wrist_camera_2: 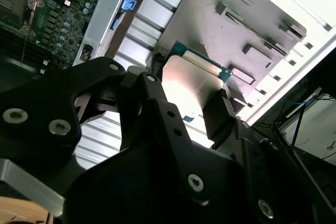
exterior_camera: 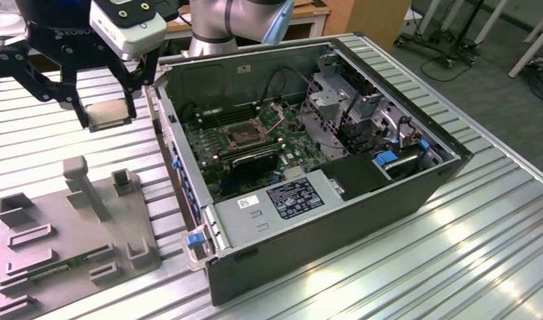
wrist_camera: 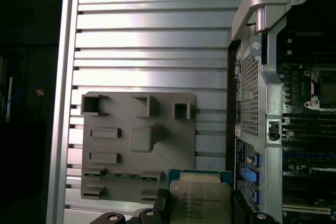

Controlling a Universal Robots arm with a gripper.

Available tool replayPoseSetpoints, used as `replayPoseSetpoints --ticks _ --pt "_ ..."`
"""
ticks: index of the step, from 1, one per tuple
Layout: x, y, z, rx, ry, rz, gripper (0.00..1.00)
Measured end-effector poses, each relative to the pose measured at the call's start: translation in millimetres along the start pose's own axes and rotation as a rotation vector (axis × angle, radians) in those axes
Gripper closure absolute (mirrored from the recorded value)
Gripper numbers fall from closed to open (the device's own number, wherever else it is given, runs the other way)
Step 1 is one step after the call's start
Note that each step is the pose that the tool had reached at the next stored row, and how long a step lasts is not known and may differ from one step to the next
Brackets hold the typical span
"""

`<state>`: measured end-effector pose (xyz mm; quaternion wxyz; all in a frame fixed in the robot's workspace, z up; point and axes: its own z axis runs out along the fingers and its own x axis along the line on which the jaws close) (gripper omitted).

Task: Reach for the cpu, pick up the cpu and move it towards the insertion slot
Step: 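Pick up the cpu and move it towards the insertion slot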

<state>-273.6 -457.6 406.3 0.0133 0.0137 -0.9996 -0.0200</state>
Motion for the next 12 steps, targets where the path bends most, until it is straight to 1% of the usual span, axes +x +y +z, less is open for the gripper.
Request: replayPoseSetpoints --ticks 7,12 --pt "-2.0 0.1 -0.1 0.0001 0.0001 0.0 0.45" --pt "-5.4 0.0 -0.2 0.0001 0.0001 0.0 0.45"
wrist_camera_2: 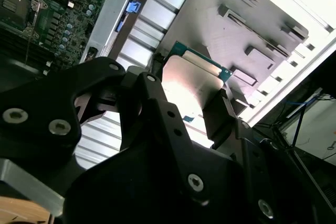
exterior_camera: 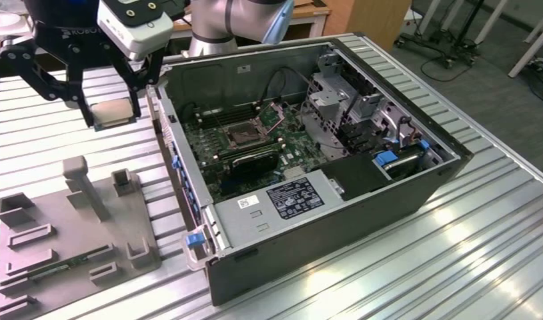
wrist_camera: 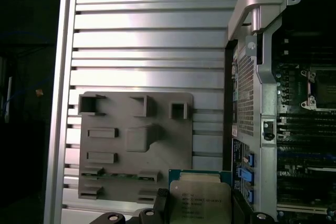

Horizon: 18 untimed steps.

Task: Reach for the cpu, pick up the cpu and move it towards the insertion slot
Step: 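Pick up the cpu and move it towards the insertion slot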

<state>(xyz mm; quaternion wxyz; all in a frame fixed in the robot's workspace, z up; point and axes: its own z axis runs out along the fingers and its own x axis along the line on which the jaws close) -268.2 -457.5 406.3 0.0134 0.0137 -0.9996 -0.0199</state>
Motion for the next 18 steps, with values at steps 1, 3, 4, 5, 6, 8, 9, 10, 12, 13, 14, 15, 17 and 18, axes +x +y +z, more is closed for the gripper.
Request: replayPoseSetpoints --ticks 1,3,4,5,6,8,9,10,12,13,14,15,17,18 --pt "-0.8 0.0 0.0 0.0 0.0 0.0 0.45" --pt "-2.4 -0.1 -0.1 0.0 0.0001 0.0 0.45" --pt "-3.5 -0.1 0.0 -0.0001 -0.0001 0.0 0.45" --pt "-4.7 -0.1 -0.1 0.0 0.0 0.0 0.45" --pt "-5.9 -0.2 -0.1 0.0 0.0 0.0 0.45" --pt "-8.2 -0.2 -0.2 0.0 0.0 0.0 0.45" --pt "-9.4 -0.2 -0.2 -0.0001 -0.0001 0.0 0.45" --pt "-10.5 -0.3 -0.2 0.0 -0.0001 0.0 0.45" --pt "-12.4 -0.3 -0.3 0.0 0.0 0.0 0.45" --pt "-13.2 -0.4 -0.3 -0.0001 0.0 0.0 0.45" --pt "-13.8 -0.4 -0.3 0.0 -0.0001 0.0 0.45" --pt "-14.2 -0.4 -0.3 0.0 0.0 0.0 0.45" --pt "-15.0 -0.4 -0.3 -0.0001 -0.0001 0.0 0.45" --pt "-15.3 -0.4 -0.4 0.0 0.0 0.0 0.45"
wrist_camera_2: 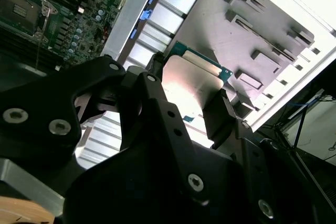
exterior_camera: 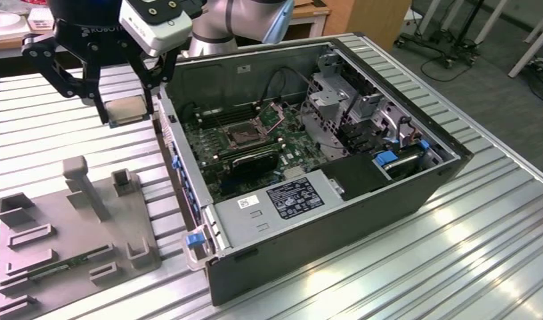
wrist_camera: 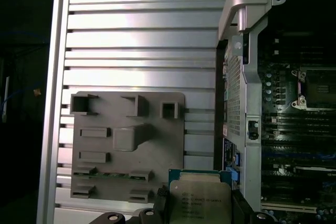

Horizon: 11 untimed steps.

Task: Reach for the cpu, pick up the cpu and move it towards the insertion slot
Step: 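Pick up the cpu and move it towards the insertion slot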

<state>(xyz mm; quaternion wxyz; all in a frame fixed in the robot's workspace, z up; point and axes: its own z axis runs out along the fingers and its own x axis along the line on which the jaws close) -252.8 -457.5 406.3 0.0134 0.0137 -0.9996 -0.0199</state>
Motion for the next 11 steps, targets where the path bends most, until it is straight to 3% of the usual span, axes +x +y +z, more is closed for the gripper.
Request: replayPoseSetpoints --ticks 11 --pt "-4.9 -0.1 -0.1 -0.0001 -0.0001 0.0 0.45"
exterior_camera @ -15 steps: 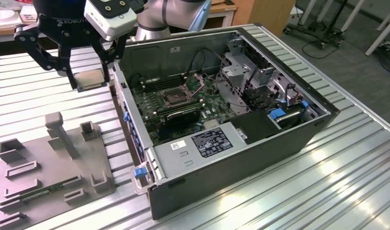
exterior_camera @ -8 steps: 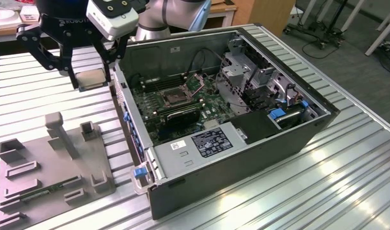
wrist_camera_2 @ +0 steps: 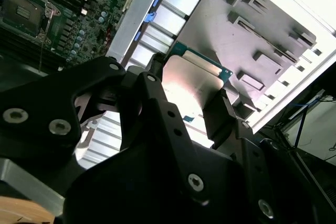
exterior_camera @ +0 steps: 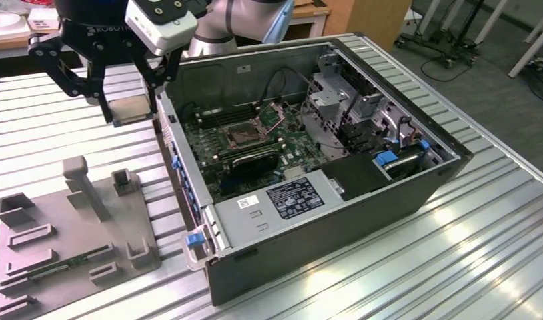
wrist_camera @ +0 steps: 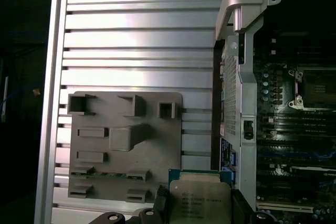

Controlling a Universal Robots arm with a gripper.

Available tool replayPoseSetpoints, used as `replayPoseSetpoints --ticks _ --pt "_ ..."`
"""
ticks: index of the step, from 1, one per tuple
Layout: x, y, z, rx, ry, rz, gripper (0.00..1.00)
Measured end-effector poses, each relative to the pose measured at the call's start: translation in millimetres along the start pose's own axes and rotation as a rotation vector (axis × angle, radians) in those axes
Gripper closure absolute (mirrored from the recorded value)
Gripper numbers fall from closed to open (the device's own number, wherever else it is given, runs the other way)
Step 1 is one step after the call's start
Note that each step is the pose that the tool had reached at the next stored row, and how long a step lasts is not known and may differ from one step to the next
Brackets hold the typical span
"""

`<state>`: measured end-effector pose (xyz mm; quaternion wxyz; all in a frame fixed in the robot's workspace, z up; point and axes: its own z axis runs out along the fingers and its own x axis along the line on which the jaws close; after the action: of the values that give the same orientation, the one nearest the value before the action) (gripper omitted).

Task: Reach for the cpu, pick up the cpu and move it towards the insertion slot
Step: 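Pick up the cpu and move it towards the insertion slot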

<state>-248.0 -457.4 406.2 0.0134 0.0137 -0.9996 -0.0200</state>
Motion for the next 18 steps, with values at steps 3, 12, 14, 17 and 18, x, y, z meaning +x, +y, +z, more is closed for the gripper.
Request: replayPoseSetpoints --ticks 3,12,14,17,18 --pt "-1.4 0.0 -0.1 0.0001 0.0001 0.0 0.45" --pt "-4.4 -0.1 -0.2 0.0001 0.0001 0.0 0.45" --pt "-4.6 -0.1 -0.1 0.0 0.0 0.0 0.45" --pt "-5.1 -0.1 -0.2 0.0001 0.0001 0.0 0.45" --pt "-5.5 -0.1 -0.2 0.0001 0.0 0.0 0.45"
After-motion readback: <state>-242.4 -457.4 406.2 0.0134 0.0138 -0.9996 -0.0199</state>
